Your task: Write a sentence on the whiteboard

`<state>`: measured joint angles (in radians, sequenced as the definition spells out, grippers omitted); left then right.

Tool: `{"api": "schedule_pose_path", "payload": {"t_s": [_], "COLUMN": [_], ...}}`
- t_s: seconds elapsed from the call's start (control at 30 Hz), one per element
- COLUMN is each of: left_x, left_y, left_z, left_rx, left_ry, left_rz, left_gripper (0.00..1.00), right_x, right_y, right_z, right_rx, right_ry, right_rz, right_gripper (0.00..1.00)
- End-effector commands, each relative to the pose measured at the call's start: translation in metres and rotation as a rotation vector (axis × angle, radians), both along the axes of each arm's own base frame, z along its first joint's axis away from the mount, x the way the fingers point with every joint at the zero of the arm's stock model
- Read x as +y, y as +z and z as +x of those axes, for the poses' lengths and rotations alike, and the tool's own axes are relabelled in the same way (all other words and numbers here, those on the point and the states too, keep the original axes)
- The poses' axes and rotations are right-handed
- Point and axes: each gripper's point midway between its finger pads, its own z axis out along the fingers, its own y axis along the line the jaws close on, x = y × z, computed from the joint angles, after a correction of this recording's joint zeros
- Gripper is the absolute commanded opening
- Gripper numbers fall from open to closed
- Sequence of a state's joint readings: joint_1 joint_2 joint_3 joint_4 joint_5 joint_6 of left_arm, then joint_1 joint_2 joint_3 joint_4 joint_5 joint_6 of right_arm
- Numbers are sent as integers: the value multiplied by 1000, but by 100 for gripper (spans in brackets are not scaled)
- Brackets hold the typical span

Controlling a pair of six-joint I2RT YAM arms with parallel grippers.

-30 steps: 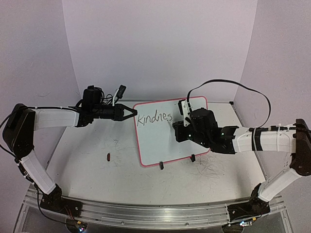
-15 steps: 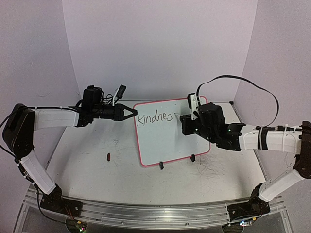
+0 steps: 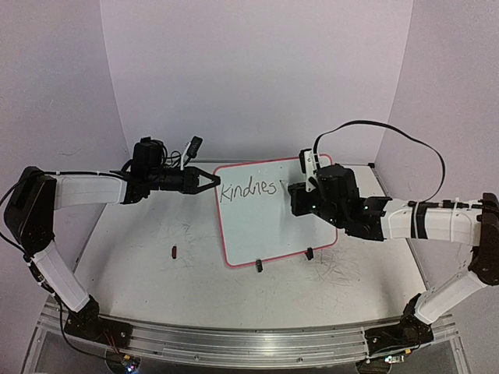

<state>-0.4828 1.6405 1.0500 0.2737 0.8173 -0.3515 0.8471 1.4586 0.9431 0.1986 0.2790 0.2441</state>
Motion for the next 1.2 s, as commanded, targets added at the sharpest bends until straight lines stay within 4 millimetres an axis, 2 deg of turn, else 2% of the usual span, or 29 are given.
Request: {"api": "schedule_pose_path", "payload": {"t_s": [0.0,0.23,0.6,1.17], "left_x": [-2,-2,-1,-2], "left_y": [22,23,23,23], "left_z": [-9,-9,-9,-9], "left_rx": [-72,-74,-76,-75], "left_ry": [-27,-26,-24,-25], "left_rz": [-28,-29,-29,-28], "left_gripper": [0,0,0,0], "right_x": [4,9,10,-6], "right_y": [20,17,1,-10], "right_z": [12,7,-3,-8], "right_rx": [-52,-41,2,22], "right_ry": [-23,14,39,-5], "right_rz": [27,28,21,-13], "right_gripper": [0,0,0,0]}}
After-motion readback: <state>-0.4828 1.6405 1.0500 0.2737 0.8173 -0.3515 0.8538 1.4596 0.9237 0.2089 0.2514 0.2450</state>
